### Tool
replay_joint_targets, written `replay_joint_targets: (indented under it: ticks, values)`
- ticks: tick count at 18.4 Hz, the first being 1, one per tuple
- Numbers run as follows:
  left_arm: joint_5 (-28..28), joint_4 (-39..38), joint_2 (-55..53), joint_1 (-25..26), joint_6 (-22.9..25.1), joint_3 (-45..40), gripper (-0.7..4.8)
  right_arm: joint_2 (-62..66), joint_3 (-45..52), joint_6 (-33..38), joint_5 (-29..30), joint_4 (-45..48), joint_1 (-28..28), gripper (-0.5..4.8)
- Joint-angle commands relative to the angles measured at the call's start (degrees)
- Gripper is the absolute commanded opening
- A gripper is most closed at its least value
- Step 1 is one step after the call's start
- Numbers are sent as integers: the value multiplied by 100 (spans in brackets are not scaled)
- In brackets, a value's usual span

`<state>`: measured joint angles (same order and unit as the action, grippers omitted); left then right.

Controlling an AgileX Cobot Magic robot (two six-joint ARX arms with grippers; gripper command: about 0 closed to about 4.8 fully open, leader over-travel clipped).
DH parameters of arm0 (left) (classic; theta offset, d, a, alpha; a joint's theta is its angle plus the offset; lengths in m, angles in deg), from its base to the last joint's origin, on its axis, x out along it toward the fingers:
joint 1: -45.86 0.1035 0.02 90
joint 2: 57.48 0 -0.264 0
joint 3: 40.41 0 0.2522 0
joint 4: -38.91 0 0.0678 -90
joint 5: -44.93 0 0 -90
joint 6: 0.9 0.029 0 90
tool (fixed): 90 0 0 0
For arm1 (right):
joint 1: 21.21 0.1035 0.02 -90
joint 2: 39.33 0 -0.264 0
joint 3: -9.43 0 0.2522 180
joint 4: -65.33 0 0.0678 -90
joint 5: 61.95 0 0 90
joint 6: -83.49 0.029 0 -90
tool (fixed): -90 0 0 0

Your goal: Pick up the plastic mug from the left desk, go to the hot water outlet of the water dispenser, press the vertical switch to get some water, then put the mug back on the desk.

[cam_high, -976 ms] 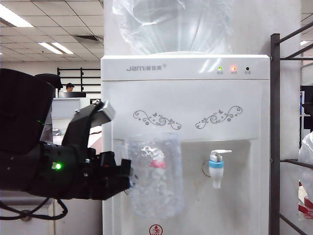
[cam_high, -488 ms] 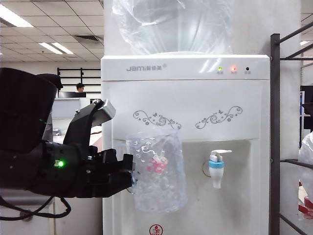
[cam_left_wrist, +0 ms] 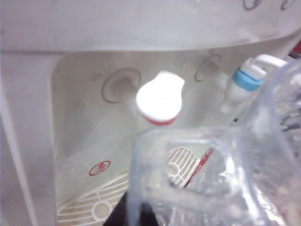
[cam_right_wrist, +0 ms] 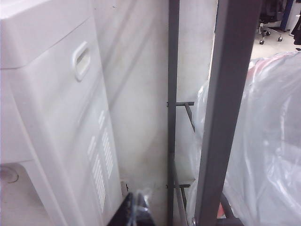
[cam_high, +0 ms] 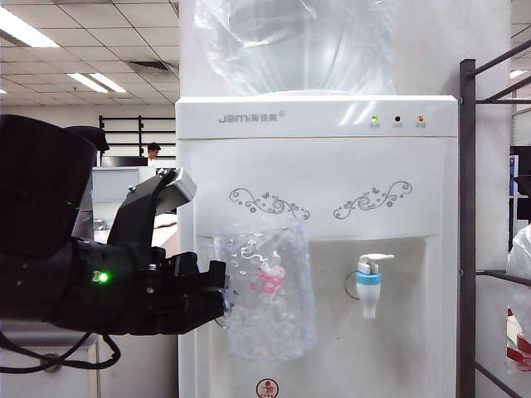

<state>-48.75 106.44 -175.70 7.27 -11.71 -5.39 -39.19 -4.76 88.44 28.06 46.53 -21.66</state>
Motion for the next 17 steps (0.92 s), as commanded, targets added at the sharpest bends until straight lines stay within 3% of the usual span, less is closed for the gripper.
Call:
replay_joint_targets:
  ticks: [1,7,13,17]
  values:
    - [-17,168,28,-2,-15,11,-5,2,-2,20,-7,79,0,3]
    - [15,120,28,0,17,11,-5,2,-2,20,-7,79,2,3]
    - [376,-916,-11,-103,1244,319,-5,2,-2,20,-7,79,4,3]
    - [345,-1832,-2,-96,2601,369,-5,2,-2,20,-7,76,4,3]
